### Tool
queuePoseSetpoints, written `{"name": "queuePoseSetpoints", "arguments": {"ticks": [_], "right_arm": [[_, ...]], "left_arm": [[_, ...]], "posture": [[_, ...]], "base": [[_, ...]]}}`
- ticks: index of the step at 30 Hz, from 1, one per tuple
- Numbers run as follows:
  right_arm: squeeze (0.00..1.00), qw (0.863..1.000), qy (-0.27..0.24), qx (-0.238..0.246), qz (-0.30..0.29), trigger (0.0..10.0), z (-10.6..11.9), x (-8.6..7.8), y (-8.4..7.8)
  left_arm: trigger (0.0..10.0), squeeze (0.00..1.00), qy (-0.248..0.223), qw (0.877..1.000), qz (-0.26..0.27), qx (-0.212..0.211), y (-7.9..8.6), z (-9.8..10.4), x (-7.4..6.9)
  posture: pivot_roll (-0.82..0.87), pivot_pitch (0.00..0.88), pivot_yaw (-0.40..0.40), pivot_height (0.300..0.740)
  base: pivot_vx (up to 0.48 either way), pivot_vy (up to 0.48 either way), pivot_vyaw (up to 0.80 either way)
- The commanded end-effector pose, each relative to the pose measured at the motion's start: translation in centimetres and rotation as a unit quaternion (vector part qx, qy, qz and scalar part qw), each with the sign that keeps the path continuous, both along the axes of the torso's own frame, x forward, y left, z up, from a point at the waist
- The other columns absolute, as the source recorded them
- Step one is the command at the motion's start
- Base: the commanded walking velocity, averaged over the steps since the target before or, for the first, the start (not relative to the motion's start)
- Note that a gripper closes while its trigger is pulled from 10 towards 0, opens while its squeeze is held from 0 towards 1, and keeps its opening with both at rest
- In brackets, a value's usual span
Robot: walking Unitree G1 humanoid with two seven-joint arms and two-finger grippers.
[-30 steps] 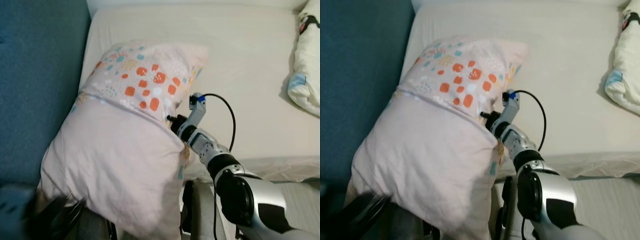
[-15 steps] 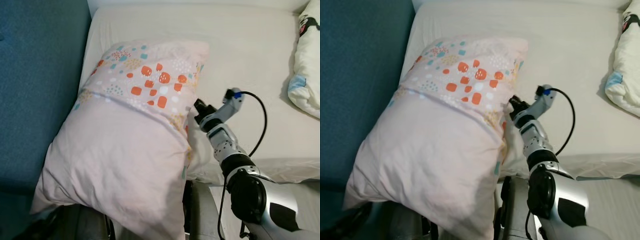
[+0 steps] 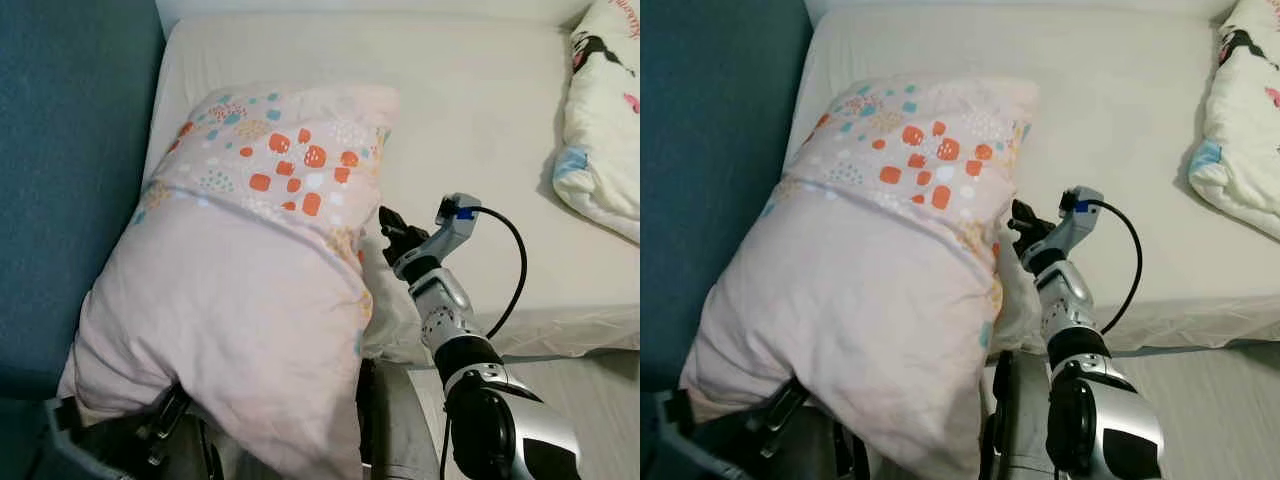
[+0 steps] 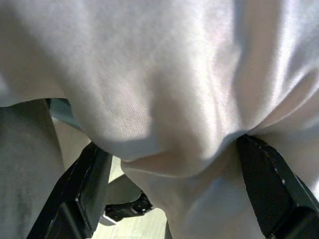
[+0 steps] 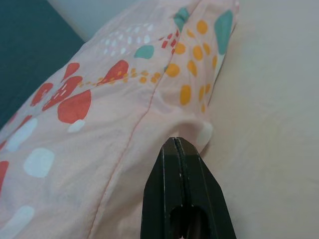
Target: Clean up the room
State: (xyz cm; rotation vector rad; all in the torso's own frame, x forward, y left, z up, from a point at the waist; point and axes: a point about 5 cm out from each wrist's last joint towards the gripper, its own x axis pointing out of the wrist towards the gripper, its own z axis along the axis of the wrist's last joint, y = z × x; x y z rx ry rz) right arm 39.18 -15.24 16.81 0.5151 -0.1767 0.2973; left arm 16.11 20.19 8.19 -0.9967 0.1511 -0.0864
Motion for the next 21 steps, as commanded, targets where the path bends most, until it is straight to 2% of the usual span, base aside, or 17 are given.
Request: {"name": "queuePoseSetpoints", "arguments": {"ticks": [1,4,5,6,8,10,15,16,17,21], "right_arm": [[0.0,1.0,0.006,-0.012,-0.017,10.0,-0.9,-0.4,-0.4],[0.0,0.998,0.014,-0.029,-0.061,10.0,-0.9,-0.3,-0.8],[0.0,0.998,0.014,-0.029,-0.061,10.0,-0.9,-0.3,-0.8],[0.0,0.997,0.019,-0.027,-0.074,10.0,-0.9,-0.3,-1.0],[0.0,0.995,0.034,-0.024,-0.092,10.0,-1.1,-0.2,-1.4],[0.0,0.994,0.037,-0.028,-0.098,10.0,-1.2,-0.3,-1.6],[0.0,0.993,0.037,-0.03,-0.106,10.0,-1.4,-0.4,-2.0],[0.0,0.993,0.038,-0.031,-0.108,10.0,-1.5,-0.5,-2.1],[0.0,0.993,0.038,-0.032,-0.11,10.0,-1.5,-0.5,-2.2],[0.0,0.992,0.043,-0.031,-0.117,10.0,-1.7,-0.6,-2.4]], "left_arm": [[10.0,1.0,0.014,1.0,-0.001,-0.003,-0.6,-0.7,-0.2],[10.0,1.0,-0.017,0.999,-0.002,-0.031,-2.1,0.3,1.2],[10.0,1.0,-0.017,0.999,-0.002,-0.031,-2.1,0.3,1.2],[10.0,0.0,-0.033,0.998,0.0,-0.047,-2.5,0.9,1.7],[10.0,0.0,-0.059,0.996,0.003,-0.066,-2.7,2.0,1.9],[10.0,0.0,-0.074,0.995,0.003,-0.069,-2.4,2.6,1.7],[10.0,0.0,-0.079,0.995,0.002,-0.067,-1.1,2.7,0.4],[10.0,0.05,-0.079,0.995,0.002,-0.068,-0.7,2.7,0.1],[10.0,1.0,-0.079,0.995,0.002,-0.068,-0.5,2.7,-0.2],[10.0,1.0,-0.09,0.993,0.016,-0.08,0.3,3.1,-0.5]], "posture": [[0.09,0.381,-0.134,0.57],[0.09,0.379,-0.13,0.57],[0.09,0.379,-0.13,0.57],[0.09,0.374,-0.125,0.57],[0.09,0.372,-0.122,0.57],[0.09,0.372,-0.122,0.57],[0.09,0.363,-0.121,0.57],[0.09,0.358,-0.122,0.57],[0.09,0.358,-0.122,0.57],[0.09,0.352,-0.126,0.57]], "base": [[0.0,0.0,0.0],[0.0,0.0,0.0],[0.0,0.0,0.0],[0.0,0.0,0.0],[0.0,0.0,0.0],[0.0,0.0,0.0],[0.0,0.0,0.0],[0.0,0.0,0.0],[0.0,0.0,0.0],[0.0,0.0,0.0]]}}
